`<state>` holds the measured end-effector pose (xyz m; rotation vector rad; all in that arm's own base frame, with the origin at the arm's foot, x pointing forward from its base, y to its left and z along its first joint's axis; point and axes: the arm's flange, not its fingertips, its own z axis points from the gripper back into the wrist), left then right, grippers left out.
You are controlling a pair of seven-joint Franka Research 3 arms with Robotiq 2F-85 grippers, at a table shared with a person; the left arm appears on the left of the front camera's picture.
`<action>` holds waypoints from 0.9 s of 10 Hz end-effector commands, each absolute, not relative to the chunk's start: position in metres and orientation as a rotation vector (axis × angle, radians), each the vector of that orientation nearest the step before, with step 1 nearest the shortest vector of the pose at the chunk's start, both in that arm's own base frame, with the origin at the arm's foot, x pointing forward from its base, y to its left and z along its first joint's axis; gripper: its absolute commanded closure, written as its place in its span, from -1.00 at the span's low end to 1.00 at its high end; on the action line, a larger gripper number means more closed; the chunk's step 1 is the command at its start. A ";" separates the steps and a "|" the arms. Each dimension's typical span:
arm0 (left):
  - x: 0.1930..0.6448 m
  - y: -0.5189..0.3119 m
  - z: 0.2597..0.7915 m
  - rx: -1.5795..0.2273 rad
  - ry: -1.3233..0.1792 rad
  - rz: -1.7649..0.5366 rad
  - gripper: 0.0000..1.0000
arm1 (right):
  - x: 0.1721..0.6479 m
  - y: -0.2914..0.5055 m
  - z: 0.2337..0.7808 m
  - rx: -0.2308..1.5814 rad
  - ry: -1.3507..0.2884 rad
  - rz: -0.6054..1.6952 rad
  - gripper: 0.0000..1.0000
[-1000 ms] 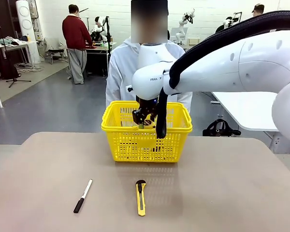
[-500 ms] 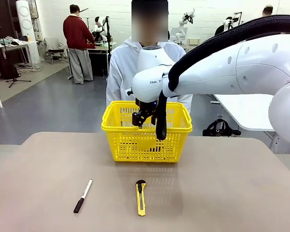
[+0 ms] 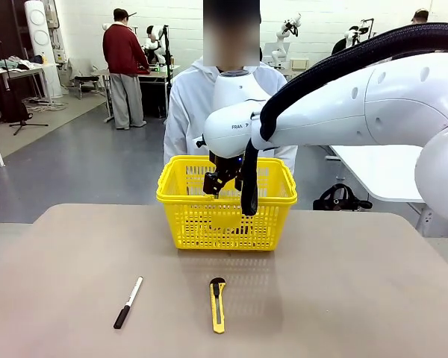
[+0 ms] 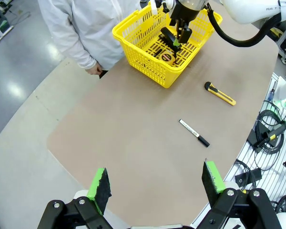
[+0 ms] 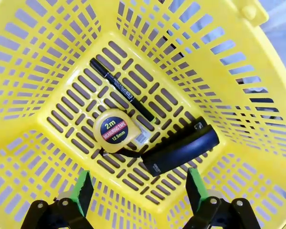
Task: Place the items the person wants into the basket.
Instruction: Pick up the item the person points to and place it in the Market Basket.
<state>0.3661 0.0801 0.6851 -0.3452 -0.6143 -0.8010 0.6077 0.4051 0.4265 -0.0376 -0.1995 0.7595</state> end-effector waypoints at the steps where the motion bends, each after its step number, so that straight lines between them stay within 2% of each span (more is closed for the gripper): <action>1: 0.364 0.080 0.685 -0.337 -0.606 -0.791 -0.99 | 0.611 0.405 0.437 0.004 -0.170 0.768 -1.00; 3: 0.364 0.080 0.685 -0.337 -0.606 -0.791 -0.99 | 0.565 0.382 0.494 0.025 -0.096 0.743 -1.00; 6: 0.364 0.080 0.685 -0.337 -0.606 -0.791 -0.99 | 0.441 0.287 0.603 0.039 -0.166 0.639 -1.00; 9: 0.364 0.080 0.685 -0.337 -0.606 -0.791 -0.99 | 0.343 0.175 0.644 0.172 -0.258 0.591 -1.00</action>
